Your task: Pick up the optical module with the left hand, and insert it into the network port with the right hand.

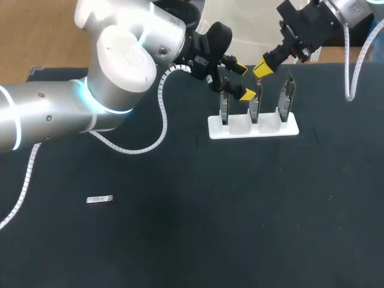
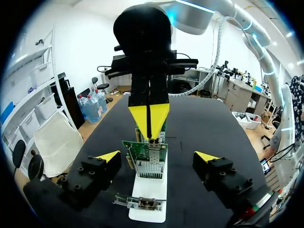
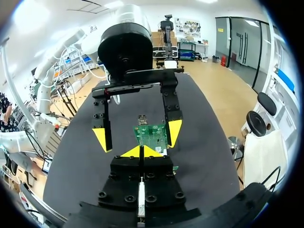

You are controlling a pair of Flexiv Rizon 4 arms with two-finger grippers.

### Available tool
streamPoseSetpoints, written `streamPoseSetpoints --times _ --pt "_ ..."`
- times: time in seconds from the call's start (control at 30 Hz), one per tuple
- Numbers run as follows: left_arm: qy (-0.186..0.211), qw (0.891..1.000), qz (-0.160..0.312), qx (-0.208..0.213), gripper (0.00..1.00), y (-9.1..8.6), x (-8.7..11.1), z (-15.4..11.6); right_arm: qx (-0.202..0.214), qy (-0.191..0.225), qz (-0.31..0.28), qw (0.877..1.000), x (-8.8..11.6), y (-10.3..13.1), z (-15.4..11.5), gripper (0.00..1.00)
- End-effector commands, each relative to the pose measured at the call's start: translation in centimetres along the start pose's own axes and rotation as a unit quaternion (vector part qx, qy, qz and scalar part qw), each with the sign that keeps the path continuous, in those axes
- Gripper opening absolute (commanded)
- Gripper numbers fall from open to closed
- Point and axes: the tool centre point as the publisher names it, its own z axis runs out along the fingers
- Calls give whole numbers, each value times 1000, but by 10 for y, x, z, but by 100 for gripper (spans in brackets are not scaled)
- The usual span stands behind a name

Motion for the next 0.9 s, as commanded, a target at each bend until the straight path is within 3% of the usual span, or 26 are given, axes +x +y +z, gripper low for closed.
streamPoseSetpoints --times 0.03,0.37,0.7,0.9 --pt "2 1000 -1 1 100 1 -1 0 -2 -1 3 1000 7 -2 6 0" --pt "2 1000 -1 1 100 1 -1 0 -1 -9 0 1000 4 1 2 0" --pt "2 1000 -1 1 100 1 -1 0 6 -42 -34 998 -14 6 -22 0" --pt "2 1000 -1 1 100 1 -1 0 1 -47 -51 998 -11 7 -40 0"
